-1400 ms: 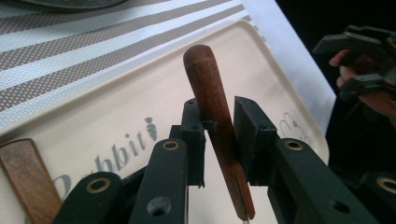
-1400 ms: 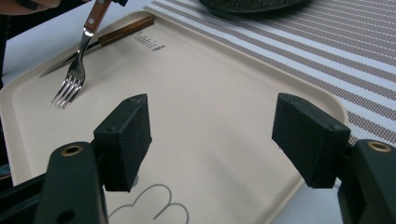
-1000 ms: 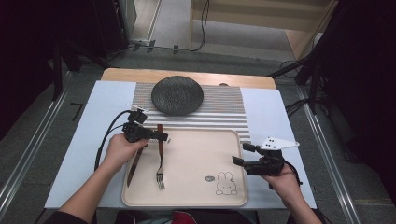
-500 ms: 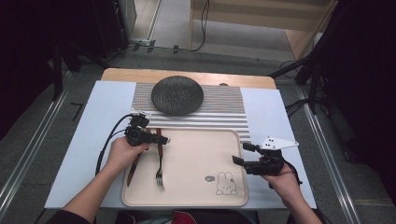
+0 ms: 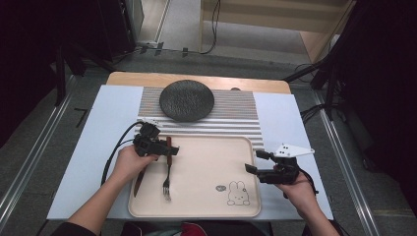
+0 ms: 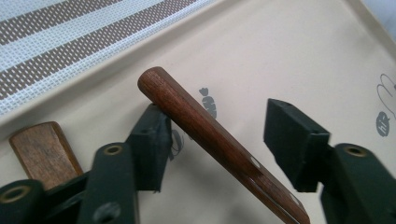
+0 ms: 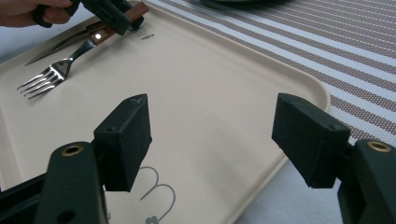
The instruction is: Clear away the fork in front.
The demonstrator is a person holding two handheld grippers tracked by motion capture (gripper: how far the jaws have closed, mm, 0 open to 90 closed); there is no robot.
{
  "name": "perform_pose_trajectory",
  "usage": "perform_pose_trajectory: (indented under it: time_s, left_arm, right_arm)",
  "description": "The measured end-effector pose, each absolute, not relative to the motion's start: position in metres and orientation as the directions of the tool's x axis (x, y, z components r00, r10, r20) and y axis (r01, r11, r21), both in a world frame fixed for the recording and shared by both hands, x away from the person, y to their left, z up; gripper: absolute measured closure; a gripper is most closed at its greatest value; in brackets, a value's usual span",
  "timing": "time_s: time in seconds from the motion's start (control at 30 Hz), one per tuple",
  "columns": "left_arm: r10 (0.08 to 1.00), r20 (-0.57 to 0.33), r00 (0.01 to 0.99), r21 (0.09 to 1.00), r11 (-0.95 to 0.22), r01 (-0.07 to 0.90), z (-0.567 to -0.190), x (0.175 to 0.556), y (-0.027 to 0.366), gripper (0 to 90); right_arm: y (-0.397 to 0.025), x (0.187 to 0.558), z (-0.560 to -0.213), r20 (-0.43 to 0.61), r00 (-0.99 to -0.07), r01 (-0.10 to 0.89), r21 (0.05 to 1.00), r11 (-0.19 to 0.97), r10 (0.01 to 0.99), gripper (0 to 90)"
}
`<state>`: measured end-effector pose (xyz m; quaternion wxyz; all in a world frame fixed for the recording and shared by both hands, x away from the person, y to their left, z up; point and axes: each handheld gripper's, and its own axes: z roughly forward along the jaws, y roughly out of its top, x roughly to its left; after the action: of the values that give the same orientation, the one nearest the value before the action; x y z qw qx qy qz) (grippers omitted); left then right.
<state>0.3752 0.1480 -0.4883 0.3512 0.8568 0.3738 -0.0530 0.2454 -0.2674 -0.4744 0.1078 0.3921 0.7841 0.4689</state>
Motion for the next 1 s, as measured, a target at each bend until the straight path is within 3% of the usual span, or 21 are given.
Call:
perform_pose_trajectory:
  time_s: [0.1,0.3,0.6,1.0]
  left_arm:
    - [0.616,-0.305,0.726,0.575,-0.488,0.656,-0.488,0.374,0.147,28.6]
    - [0.613,-0.339,0.713,0.563,-0.475,0.676,-0.485,0.376,0.151,28.7]
    - [0.56,-0.372,0.74,0.625,-0.439,0.646,-0.468,0.367,0.148,28.7]
    - [0.477,-0.357,0.803,0.622,-0.52,0.585,-0.466,0.354,0.116,34.7]
  right_arm:
    - [-0.268,0.245,-0.474,0.2,-0.668,0.514,0.82,0.251,0.717,26.3]
    - [-0.268,0.245,-0.474,0.201,-0.666,0.515,0.821,0.247,0.719,26.3]
    - [-0.27,0.245,-0.474,0.203,-0.661,0.519,0.819,0.246,0.722,26.2]
    - [-0.274,0.242,-0.475,0.197,-0.651,0.524,0.815,0.246,0.733,26.2]
